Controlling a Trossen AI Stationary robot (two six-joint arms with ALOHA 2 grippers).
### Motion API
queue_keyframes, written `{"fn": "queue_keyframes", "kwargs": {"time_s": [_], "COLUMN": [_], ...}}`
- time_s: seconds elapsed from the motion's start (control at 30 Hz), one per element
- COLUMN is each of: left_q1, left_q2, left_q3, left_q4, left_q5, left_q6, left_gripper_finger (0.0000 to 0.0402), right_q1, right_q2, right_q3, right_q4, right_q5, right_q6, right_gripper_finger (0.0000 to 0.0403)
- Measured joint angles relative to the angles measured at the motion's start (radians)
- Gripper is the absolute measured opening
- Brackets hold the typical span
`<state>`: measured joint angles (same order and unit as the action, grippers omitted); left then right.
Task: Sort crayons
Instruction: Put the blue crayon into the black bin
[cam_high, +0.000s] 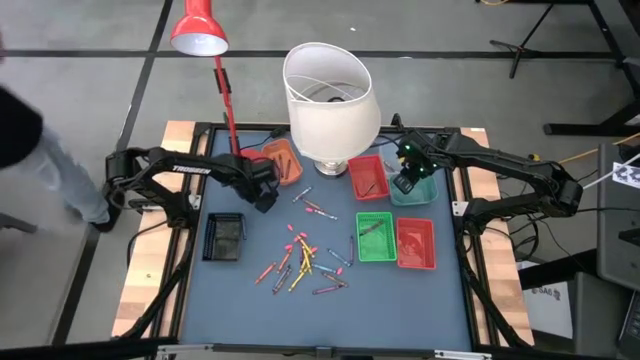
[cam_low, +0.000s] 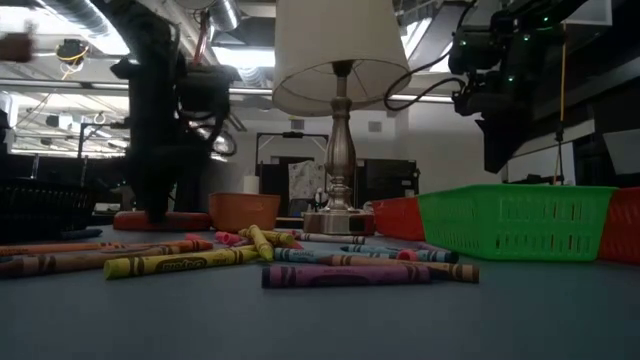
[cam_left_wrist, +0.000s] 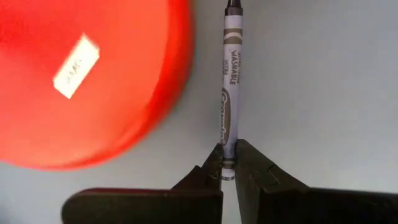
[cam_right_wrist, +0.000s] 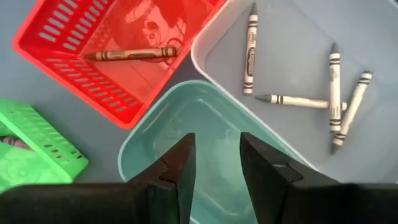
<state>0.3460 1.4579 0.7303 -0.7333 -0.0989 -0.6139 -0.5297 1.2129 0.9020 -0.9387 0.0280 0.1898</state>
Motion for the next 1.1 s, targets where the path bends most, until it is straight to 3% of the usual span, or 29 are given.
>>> {"fn": "queue_keyframes", "kwargs": {"time_s": [0.33, 0.5, 0.77, 1.1], "left_q1": [-0.018, -0.068, -0.210, -0.442], "left_q2": [-0.001, -0.002, -0.002, -0.005], "left_q3": [0.144, 0.242, 0.390, 0.402], "left_q4": [-0.083, -0.211, -0.475, -0.706], "left_q5": [0.132, 0.169, 0.182, 0.195], "left_q6": [0.024, 0.024, -0.029, -0.279], "left_gripper_finger": [0.0002, 0.0002, 0.0002, 0.0002], "right_q1": [0.000, 0.000, 0.000, 0.000], "right_q2": [0.000, 0.000, 0.000, 0.000], "right_q3": [0.000, 0.000, 0.000, 0.000], "right_q4": [-0.041, -0.041, -0.041, -0.041], "right_q5": [-0.022, -0.022, -0.022, -0.022], "right_q6": [0.000, 0.000, -0.001, 0.000], "right_gripper_finger": [0.0124, 0.0124, 0.0124, 0.0124]}}
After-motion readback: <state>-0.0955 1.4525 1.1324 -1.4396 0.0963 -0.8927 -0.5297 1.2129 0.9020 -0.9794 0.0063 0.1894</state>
